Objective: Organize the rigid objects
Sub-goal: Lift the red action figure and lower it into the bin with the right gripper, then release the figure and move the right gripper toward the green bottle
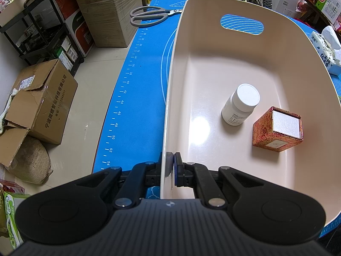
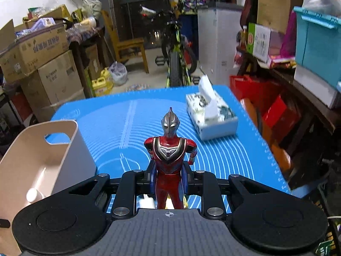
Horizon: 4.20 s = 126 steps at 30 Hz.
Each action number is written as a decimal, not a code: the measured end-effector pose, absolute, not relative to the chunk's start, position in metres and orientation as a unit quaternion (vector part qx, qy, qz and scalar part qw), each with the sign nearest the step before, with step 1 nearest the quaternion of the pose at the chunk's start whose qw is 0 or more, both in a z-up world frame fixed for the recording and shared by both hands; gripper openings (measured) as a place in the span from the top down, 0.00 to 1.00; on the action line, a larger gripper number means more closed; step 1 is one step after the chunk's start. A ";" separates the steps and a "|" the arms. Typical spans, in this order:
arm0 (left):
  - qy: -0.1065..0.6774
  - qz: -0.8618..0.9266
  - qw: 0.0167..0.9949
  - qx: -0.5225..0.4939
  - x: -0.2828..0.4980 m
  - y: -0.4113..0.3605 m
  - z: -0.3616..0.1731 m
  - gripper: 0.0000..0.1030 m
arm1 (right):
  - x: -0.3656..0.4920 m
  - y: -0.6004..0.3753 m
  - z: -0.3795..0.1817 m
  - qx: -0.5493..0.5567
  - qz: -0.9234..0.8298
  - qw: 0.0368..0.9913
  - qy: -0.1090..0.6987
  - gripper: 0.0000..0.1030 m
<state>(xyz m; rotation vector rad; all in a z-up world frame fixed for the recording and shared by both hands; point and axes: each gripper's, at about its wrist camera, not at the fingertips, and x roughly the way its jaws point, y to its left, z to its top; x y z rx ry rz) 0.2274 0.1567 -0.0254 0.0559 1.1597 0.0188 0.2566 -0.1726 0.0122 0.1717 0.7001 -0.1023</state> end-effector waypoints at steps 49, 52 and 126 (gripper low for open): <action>0.548 0.010 0.836 0.031 0.227 0.155 -0.025 0.92 | 0.253 0.022 0.031 0.051 0.167 0.931 0.320 0.68; 0.548 0.009 0.836 0.031 0.227 0.154 -0.025 0.92 | 0.257 0.036 0.021 0.034 0.176 0.924 0.338 0.69; 0.545 0.009 0.838 0.028 0.227 0.157 -0.025 0.92 | 0.254 -0.155 -0.066 0.042 -0.036 0.842 0.537 0.53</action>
